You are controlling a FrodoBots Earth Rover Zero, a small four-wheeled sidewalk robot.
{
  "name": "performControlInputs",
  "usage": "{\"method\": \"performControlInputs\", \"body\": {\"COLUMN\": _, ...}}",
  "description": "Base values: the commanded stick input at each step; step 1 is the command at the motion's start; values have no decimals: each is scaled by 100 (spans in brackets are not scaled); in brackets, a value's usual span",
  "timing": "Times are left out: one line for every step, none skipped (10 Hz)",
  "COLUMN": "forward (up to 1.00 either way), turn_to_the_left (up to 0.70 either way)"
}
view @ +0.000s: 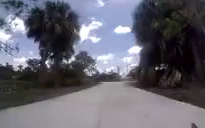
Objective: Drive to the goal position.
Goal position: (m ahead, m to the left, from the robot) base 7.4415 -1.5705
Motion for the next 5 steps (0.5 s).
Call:
{"method": "performControlInputs", "body": {"forward": 85, "turn_to_the_left": 0}}
{"method": "performControlInputs", "body": {"forward": 85, "turn_to_the_left": 0}}
{"method": "performControlInputs", "body": {"forward": 85, "turn_to_the_left": 0}}
{"method": "performControlInputs", "body": {"forward": 85, "turn_to_the_left": 0}}
{"method": "performControlInputs", "body": {"forward": 85, "turn_to_the_left": 0}}
